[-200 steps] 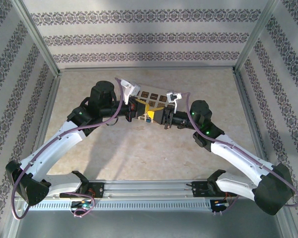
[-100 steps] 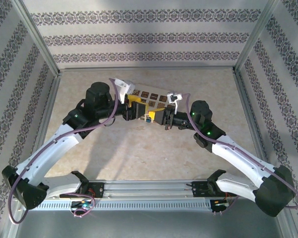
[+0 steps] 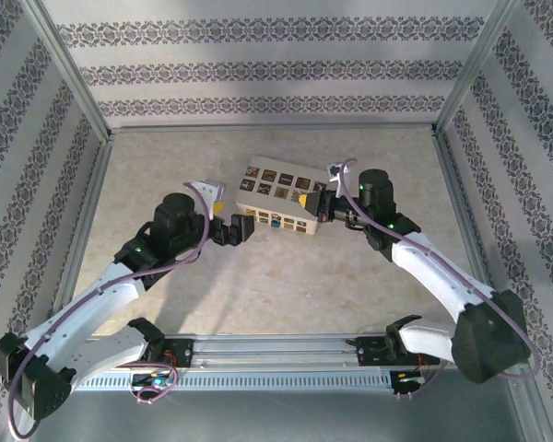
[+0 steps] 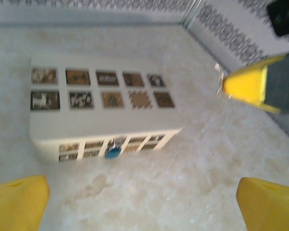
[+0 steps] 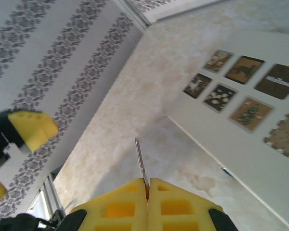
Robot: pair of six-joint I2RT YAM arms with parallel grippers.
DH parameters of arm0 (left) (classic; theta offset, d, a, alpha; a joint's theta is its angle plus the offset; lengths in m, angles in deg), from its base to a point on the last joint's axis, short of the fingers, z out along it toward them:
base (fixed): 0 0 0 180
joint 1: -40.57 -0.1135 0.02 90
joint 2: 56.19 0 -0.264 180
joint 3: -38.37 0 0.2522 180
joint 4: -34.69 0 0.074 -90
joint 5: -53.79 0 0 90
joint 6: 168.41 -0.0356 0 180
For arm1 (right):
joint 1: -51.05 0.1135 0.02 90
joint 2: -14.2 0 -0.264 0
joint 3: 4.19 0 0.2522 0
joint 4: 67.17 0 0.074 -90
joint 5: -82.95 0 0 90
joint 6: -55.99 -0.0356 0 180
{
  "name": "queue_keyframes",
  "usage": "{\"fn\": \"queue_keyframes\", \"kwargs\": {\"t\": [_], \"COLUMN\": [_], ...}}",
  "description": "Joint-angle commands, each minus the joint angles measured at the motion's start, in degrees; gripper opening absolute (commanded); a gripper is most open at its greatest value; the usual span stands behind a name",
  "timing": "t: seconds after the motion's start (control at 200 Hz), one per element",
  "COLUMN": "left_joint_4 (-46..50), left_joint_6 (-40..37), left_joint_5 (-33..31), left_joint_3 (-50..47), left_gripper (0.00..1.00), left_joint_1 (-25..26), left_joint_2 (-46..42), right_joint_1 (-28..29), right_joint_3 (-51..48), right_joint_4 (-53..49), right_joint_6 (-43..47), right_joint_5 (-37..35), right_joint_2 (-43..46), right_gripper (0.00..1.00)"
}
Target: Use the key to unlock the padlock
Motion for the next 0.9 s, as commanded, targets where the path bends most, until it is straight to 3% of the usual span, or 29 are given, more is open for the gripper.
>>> {"fn": "queue_keyframes", "kwargs": {"t": [0.0, 0.19, 0.425, 0.895], "left_joint_4": [-7.62, -16.06, -22.18, -31.69], "left_joint_6": [4.08, 6.44, 7.90, 6.19], "left_joint_5": [0.15, 5.32, 11.07, 14.97], "left_joint_3": [-4.14, -8.58, -7.77, -5.58], "left_gripper": [1.00, 1.00, 0.92, 0.84], "left_joint_1": [-0.68, -1.01, -1.61, -2.84], "left_joint_2": [2.53, 10.02, 20.78, 34.01], "right_joint_1": [-1.34, -1.90, -2.16, -2.16], "right_joint_3": [2.61, 5.81, 7.44, 4.86], "right_joint_4": [2.42, 5.33, 8.69, 10.67], "right_joint_6": [0.97, 0.38, -1.46, -4.76], "right_joint_5": [1.50, 2.66, 3.55, 2.51], "right_joint_2": [-4.98, -14.24, -22.78, -28.54], "right_gripper": [0.00, 0.00, 0.00, 0.00]}}
